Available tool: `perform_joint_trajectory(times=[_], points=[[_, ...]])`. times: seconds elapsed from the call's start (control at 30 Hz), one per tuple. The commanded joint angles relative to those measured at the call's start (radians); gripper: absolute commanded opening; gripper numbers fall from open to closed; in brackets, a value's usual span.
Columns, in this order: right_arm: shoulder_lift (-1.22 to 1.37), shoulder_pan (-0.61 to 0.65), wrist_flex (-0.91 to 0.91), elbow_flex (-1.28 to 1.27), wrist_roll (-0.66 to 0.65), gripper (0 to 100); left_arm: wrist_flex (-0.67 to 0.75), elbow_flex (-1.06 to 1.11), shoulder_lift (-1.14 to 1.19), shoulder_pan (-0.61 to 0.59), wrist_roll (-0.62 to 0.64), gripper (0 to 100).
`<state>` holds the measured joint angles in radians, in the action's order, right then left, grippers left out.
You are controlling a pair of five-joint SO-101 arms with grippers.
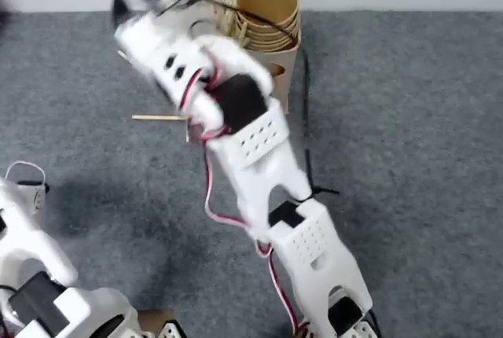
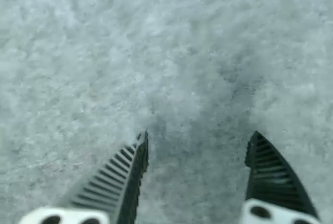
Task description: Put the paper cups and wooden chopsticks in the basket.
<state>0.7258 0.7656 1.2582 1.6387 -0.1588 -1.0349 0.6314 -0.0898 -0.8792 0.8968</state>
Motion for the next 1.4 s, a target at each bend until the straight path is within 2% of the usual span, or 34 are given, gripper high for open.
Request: perform_joint_trajectory(times=[0.0, 0.17, 0.33, 0.43, 0.57, 0.8, 0.97, 1.07, 1.2, 1.3, 1.37], points=[[-0.085, 0.088, 0.203, 0.046, -0.097, 12.8, 0.005, -0.044, -0.055, 0.011, -0.003, 29], [-0.062, 0.119, 0.527, 0.044, -0.176, 13.2, 0.005, -0.038, -0.055, 0.003, -0.003, 29], [0.051, 0.068, 0.532, 0.044, -0.241, 13.3, 0.003, -0.039, -0.055, 0.003, -0.003, 29], [0.139, 0.068, 0.518, 0.044, -0.242, 13.3, -0.046, -0.044, -0.055, 0.003, -0.003, 29], [0.275, 0.044, 0.389, 0.046, -0.207, 13.3, -0.087, -0.041, -0.055, 0.005, -0.003, 29], [0.455, -0.027, 0.045, 0.046, -0.023, 13.3, -0.094, -0.047, -0.055, -0.009, -0.003, 29], [0.527, -0.047, -0.099, 0.046, 0.003, 13.4, -0.092, -0.045, -0.055, -0.014, -0.005, 29], [0.539, -0.045, -0.025, 0.046, 0.002, 14.7, -0.092, -0.045, -0.055, -0.014, -0.005, 29], [0.527, -0.038, 0.242, 0.046, 0.0, 24.6, -0.092, -0.045, -0.055, -0.014, -0.005, 29], [0.513, -0.039, 0.429, 0.046, 0.005, 22.6, -0.092, -0.045, -0.055, -0.009, -0.005, 29], [0.504, -0.042, 0.463, 0.046, 0.009, 20.6, -0.092, -0.045, -0.055, -0.008, -0.003, 29]])
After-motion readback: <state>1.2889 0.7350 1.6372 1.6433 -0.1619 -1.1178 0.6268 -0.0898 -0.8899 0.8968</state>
